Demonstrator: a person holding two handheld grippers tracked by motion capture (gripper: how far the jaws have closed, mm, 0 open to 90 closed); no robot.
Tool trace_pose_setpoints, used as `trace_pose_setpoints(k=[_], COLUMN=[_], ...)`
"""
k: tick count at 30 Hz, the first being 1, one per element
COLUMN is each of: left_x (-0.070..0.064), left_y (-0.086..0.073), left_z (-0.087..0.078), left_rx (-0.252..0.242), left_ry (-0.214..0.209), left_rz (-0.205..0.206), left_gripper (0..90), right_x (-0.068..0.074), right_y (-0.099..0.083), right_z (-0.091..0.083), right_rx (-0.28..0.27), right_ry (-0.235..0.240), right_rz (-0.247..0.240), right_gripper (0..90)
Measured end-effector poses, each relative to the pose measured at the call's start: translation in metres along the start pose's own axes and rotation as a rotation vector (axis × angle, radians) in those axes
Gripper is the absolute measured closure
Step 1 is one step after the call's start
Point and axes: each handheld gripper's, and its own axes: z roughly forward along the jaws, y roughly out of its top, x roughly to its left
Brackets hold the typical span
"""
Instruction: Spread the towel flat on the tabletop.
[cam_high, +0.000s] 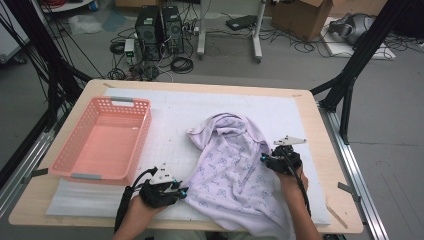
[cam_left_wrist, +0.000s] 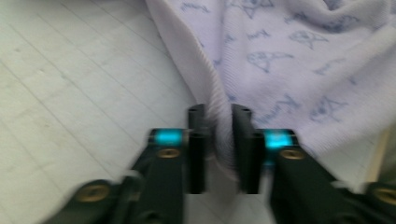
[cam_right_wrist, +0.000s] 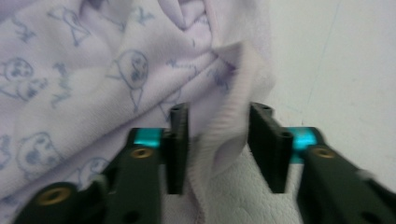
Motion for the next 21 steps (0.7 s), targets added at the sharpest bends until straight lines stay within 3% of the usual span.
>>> trace_pose_setpoints(k=[2, 4, 8, 12, 16, 18, 20, 21], left_x=[0.004, 0.008, 0.017, 0.028, 0.035, 0.036, 0.039, 0.040], left_y=[0.007, 0.015, 0.029, 0.039, 0.046, 0.048, 0.049, 0.049], left_z=[0.002, 0.006, 0.016, 0.029, 0.039, 0.043, 0.046, 0.048], left_rx=[-0.033, -0.069, -0.146, -0.146, -0.145, -0.156, -0.169, -0.177], left_ry=[0.008, 0.023, 0.052, 0.058, 0.084, 0.092, 0.103, 0.104], left_rz=[-0.010, -0.024, -0.038, -0.053, -0.036, -0.034, -0.040, -0.048], left_gripper=[51.1, 44.7, 42.6, 41.6, 40.8, 40.7, 40.9, 41.0], right_x=[-0.002, -0.002, -0.006, -0.015, -0.019, -0.017, -0.015, -0.014], right_y=[-0.002, -0.006, -0.024, -0.049, -0.067, -0.069, -0.064, -0.060], right_z=[-0.001, -0.008, -0.031, -0.059, -0.081, -0.084, -0.086, -0.087], right_rx=[0.033, 0.038, 0.045, 0.053, 0.055, 0.066, 0.031, 0.000], right_ry=[0.009, 0.014, 0.033, 0.056, 0.089, 0.119, 0.114, 0.119], right_rz=[-0.024, -0.050, -0.081, -0.088, -0.085, -0.091, -0.103, -0.089], right_gripper=[79.8, 81.6, 81.9, 81.9, 82.1, 76.7, 59.2, 57.1])
